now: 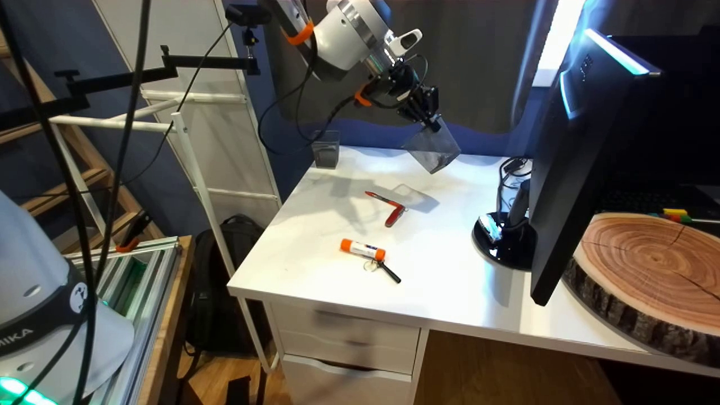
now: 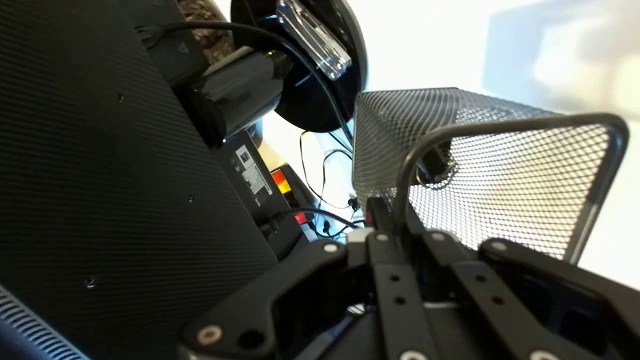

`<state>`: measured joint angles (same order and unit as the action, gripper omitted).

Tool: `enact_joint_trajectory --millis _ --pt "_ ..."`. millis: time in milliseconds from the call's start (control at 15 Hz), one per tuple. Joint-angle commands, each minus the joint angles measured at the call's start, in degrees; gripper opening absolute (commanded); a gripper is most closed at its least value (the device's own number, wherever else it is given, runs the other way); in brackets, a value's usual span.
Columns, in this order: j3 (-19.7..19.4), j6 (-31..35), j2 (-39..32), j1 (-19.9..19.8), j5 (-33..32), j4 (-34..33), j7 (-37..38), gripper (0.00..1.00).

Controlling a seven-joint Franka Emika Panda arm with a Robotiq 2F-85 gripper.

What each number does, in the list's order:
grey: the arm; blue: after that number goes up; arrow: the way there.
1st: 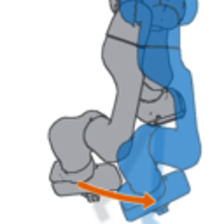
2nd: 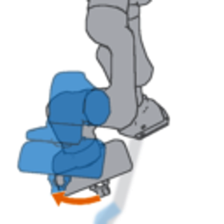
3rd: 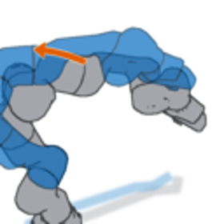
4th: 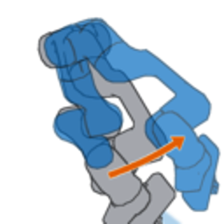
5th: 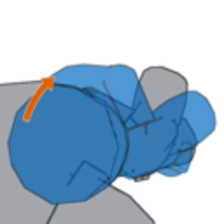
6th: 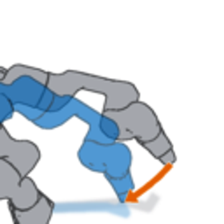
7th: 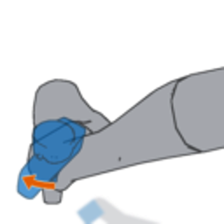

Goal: Pick up the gray pen holder with items in it and pour out all the items it in onto the table, put the gray pen holder back on the table

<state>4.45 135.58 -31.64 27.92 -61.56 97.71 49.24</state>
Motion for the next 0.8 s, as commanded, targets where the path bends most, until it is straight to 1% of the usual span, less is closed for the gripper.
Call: enact_joint_trajectory --millis 0,67,133,200,267,333,467,600,733 --pt "1.2 2.1 -0.1 -1.4 -0.9 0.2 2.4 0.02" --pt "1.1 3.0 -0.1 -1.8 -1.2 0.6 3.0 0.06" --pt "1.2 2.8 -0.3 -1.9 -1.2 0.6 2.8 0.06" --pt "2.3 3.9 -0.3 -3.2 1.9 0.5 2.1 0.02" --pt "4.1 5.1 -0.6 -5.6 7.8 0.9 -0.1 0.02" --pt "4.6 5.4 -1.0 -6.5 11.0 0.9 -1.7 0.02" --pt "5.7 5.9 -1.8 -8.6 19.4 0.7 -6.8 0.02" --pt "5.4 7.7 -2.2 -9.9 27.1 1.0 -9.3 0.02" --pt "3.7 12.9 -2.5 -10.0 32.6 1.6 -9.4 0.02"
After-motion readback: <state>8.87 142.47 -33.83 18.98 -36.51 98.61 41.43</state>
